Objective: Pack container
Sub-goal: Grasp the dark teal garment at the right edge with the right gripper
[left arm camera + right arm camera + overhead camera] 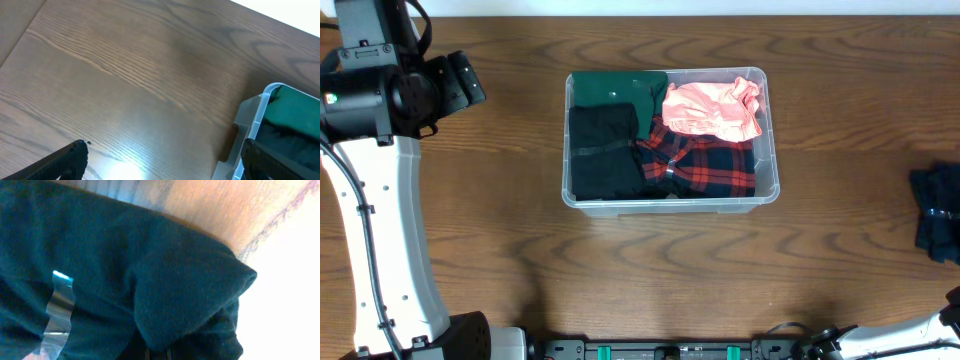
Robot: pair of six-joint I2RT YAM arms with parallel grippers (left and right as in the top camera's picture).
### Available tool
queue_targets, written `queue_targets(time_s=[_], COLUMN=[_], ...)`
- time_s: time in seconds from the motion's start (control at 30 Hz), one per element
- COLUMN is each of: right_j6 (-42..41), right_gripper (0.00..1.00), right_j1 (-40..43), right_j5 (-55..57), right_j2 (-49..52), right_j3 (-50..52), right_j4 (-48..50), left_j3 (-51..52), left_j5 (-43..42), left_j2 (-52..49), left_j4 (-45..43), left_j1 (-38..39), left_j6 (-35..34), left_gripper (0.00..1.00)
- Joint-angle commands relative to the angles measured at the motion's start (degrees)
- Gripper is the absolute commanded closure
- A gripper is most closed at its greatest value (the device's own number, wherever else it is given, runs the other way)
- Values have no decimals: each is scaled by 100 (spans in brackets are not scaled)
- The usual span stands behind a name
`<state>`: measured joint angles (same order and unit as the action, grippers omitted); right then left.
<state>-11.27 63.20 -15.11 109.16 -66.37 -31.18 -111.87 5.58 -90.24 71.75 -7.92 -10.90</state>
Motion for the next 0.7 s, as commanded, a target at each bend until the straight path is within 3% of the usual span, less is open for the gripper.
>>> queue_targets(time_s=[0.0,0.13,0.3,0.67], right_j6=[-326,-686,-846,-848], right_gripper=[99,99,99,99], right_j1=[-184,-485,-1331,-3602], right_j5=[-739,-1569,-1698,-2750], right_j2=[-363,-1023,-2175,-3650], right_j3=[-160,-361,-621,-752], right_j4=[-98,-87,-92,2], left_j3=[33,35,33,35], left_j5=[66,66,66,66], left_j2=[-37,-37,-37,-37], left_j4=[4,4,4,4], left_j1=[-15,-15,-15,-15], left_j6=[9,9,9,9], left_gripper=[2,2,2,2])
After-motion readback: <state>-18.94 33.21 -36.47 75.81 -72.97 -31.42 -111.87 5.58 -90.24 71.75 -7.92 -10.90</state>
